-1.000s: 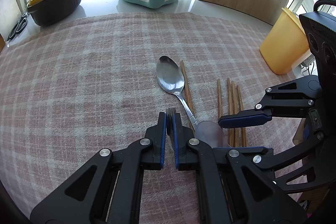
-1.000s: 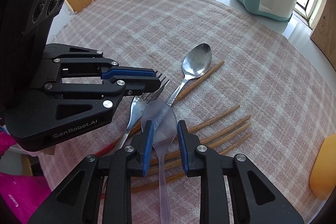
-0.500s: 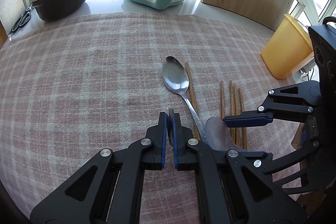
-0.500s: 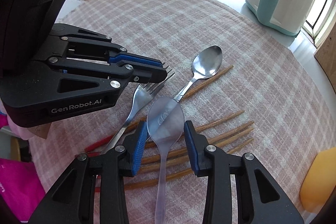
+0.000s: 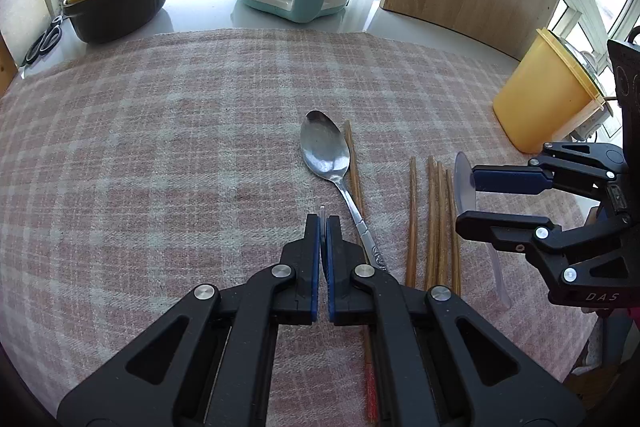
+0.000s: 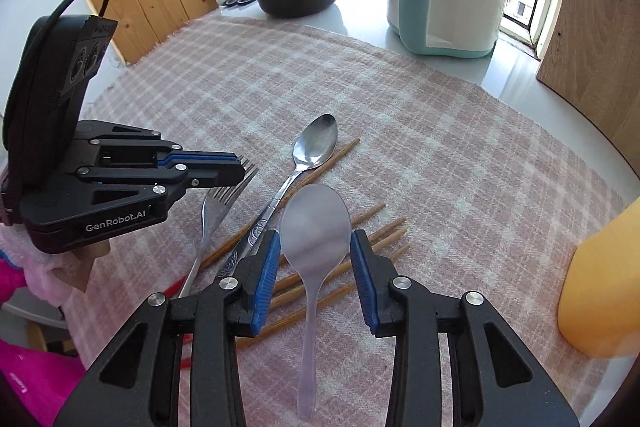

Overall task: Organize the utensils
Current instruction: 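Lift the steel fork with the left tool while the right tool lifts the clear spoon, then carry the fork and clear spoon toward the yellow container with both tools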

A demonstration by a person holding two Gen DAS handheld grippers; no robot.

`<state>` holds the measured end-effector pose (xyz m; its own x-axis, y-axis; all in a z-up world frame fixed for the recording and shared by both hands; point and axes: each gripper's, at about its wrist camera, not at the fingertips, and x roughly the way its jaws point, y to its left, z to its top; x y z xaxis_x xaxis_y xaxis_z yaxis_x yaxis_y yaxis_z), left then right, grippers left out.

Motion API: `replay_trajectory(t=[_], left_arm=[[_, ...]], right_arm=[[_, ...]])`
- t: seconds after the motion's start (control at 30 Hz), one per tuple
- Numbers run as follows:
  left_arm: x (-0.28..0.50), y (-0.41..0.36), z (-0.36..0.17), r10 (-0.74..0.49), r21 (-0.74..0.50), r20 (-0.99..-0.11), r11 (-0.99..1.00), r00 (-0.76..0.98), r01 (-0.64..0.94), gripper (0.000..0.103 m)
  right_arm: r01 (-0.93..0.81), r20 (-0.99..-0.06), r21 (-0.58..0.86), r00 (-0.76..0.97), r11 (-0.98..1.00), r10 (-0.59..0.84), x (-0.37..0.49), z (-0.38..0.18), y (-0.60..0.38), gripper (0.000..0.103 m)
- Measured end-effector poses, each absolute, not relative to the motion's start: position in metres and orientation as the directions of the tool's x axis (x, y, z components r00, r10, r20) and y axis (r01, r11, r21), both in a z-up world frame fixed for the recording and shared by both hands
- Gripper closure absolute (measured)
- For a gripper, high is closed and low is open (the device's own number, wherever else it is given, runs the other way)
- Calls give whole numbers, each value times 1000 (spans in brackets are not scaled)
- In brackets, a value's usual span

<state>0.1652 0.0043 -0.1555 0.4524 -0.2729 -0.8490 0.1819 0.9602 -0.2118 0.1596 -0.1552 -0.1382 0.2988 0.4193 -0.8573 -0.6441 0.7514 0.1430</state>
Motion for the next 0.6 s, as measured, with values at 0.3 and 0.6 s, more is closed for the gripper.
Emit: replay_trajectory(t=[0.3,0.6], left_arm=[[169,-9,-171,-232,-151,-876,964,423,218,102],[156,-7,-140,-267,-174,-841,957,470,233,103]], right_arm=[[-625,-847,131,333,769,415,154,-130,-166,69],[-597,-820,120,391,793,419,147,-109,-181,69]])
